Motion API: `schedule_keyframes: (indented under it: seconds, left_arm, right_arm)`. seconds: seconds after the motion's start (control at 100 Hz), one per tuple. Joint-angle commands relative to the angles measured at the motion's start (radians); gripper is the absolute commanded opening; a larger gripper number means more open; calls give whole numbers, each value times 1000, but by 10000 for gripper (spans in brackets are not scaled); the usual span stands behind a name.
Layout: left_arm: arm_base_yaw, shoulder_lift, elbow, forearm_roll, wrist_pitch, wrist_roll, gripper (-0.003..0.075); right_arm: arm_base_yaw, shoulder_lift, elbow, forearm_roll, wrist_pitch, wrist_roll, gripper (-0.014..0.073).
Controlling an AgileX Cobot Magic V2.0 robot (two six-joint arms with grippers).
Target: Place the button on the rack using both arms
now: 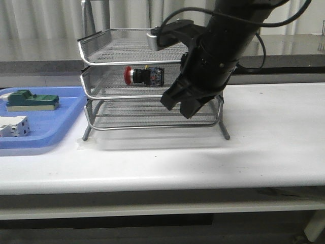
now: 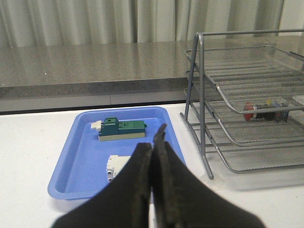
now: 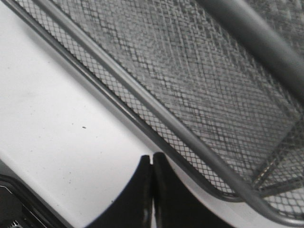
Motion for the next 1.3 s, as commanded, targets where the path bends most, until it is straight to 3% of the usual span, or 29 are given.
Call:
schedule_keyframes:
  seconds: [0.0,0.34,1.04,1.29]
  left_arm:
    - [3,12,-28,-17,-76,-10,-20]
    - [3,12,-28,-17,-76,-10,-20]
    - [3,12,-28,-17,-76,-10,-20]
    - [3,12,-28,-17,-76,-10,-20]
  right_arm:
    - [-8,-95,-34,7,-11,0,-60]
    - [-56,-262,41,7,62,27,-60]
    - [-398,-959,551,7,-128,129,-60]
    - [-439,-1187,671,7,-137,150,-60]
